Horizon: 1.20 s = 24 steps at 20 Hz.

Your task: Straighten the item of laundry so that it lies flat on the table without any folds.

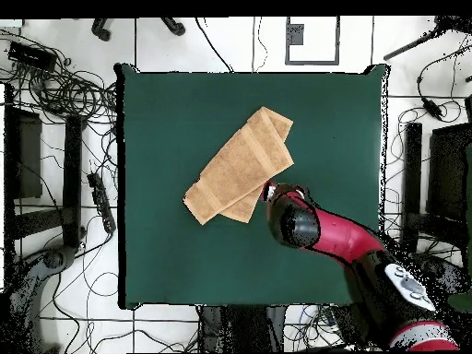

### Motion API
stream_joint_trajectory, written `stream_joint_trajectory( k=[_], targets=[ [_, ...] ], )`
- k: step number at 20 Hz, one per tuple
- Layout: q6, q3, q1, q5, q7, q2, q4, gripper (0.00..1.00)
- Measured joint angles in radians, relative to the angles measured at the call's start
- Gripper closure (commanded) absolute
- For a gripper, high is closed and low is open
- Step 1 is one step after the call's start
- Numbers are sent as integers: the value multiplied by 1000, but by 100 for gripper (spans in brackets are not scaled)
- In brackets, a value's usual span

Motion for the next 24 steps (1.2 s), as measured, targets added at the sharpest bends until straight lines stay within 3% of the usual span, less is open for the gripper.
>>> stream_joint_trajectory(
  k=[4,6,13,19,24],
  targets=[
    [33,78,-104,-42,0,30,-22,0],
    [77,139,-194,-79,0,71,-43,0],
    [184,234,-319,-131,0,142,-80,0],
    [285,258,-300,-170,0,149,-143,0],
    [349,259,-236,-203,0,153,-217,0]
  ],
)
